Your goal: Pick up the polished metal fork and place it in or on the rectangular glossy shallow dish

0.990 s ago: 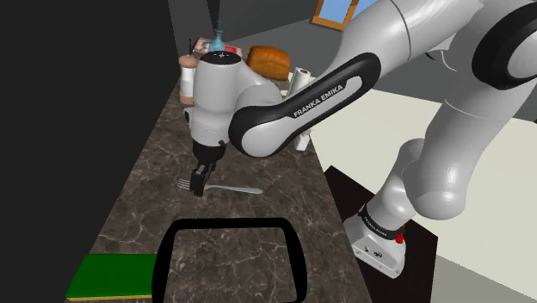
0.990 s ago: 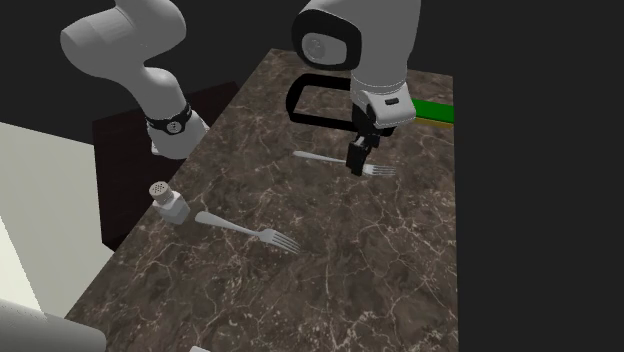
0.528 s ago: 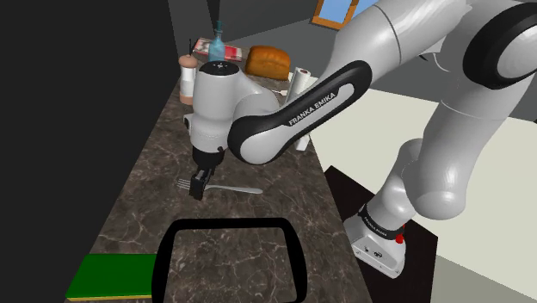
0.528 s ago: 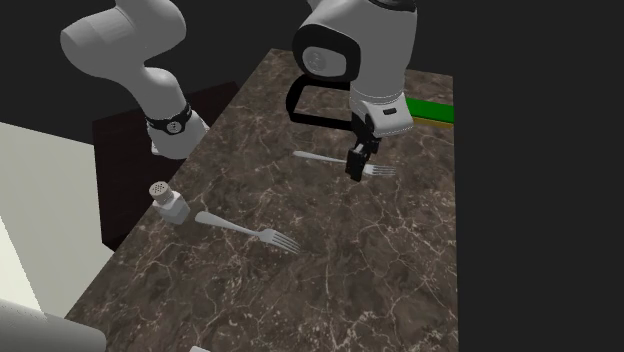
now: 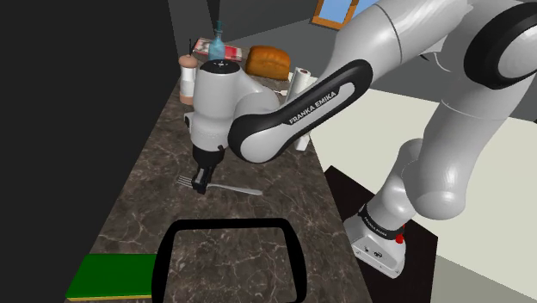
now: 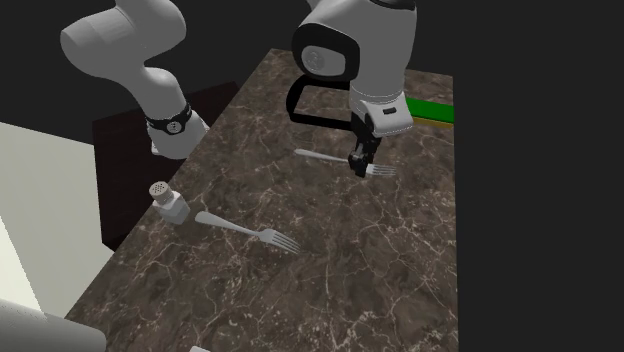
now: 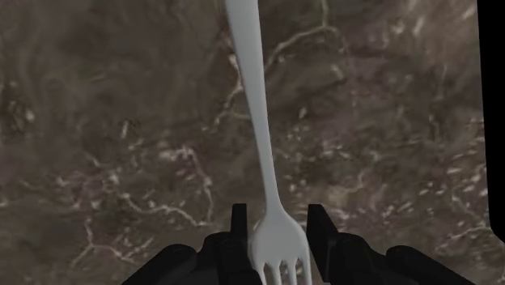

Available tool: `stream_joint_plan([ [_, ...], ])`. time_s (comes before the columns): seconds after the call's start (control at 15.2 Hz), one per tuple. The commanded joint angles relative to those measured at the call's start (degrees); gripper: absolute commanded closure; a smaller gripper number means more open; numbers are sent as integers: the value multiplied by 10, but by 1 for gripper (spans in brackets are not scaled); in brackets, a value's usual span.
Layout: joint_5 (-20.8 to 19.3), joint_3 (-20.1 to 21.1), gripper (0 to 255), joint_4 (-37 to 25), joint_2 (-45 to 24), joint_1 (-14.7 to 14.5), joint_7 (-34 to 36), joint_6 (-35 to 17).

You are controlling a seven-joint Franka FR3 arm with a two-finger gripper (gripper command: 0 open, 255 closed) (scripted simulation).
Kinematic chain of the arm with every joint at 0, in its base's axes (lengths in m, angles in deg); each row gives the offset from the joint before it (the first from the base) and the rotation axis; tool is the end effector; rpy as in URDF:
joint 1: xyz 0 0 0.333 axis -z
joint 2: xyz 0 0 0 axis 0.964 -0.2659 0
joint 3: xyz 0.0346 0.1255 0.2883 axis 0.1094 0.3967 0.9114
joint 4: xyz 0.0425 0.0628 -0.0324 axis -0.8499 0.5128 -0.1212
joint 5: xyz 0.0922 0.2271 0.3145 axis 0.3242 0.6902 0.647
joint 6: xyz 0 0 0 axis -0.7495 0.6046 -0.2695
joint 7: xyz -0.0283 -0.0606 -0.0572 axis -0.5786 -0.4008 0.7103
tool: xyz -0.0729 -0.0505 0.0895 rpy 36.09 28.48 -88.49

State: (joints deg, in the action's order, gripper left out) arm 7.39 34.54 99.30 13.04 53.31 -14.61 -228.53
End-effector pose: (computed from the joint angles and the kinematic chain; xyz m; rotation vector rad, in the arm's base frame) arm 0.4413 0.3515 0.2833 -2.9980 -0.8348 -0.0643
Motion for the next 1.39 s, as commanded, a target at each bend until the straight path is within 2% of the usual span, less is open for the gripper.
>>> stream_joint_plan([
  [0.0,1,1,255,1,-1,-1,0,0],
  [0.26,0,1,255,0,-3,-1,1,0],
  [1.32,34,8,255,-44,71,5,-22,114],
])
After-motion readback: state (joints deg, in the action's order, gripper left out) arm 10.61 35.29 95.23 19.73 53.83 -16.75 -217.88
